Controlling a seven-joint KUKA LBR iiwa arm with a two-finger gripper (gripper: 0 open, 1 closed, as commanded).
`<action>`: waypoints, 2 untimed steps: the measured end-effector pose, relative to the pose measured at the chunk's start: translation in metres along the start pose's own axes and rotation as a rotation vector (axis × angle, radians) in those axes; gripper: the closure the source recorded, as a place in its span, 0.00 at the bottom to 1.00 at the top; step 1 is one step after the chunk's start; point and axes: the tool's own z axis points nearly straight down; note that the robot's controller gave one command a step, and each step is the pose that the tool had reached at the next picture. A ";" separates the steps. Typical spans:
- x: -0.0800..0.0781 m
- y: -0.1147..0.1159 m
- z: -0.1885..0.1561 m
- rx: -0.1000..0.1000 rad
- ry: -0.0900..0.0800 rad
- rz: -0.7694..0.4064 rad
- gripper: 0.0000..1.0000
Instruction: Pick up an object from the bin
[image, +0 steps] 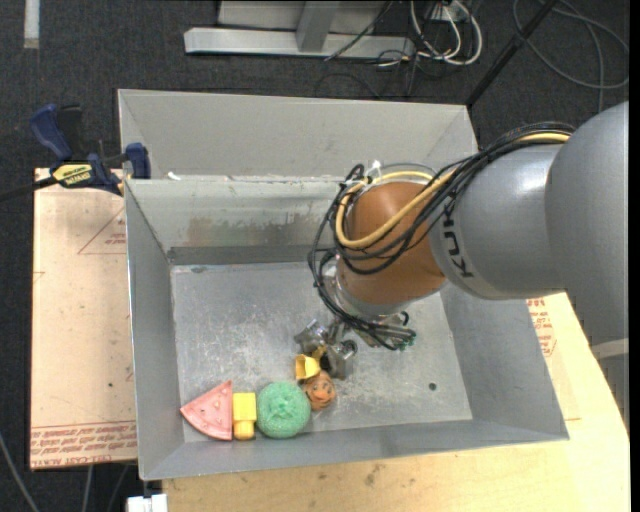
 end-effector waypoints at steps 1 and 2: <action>0.000 0.000 0.000 0.000 0.000 0.000 1.00; 0.000 0.000 0.000 0.000 0.001 -0.001 1.00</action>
Offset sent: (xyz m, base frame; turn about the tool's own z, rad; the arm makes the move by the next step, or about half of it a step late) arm 0.0167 0.0017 0.0597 -0.0517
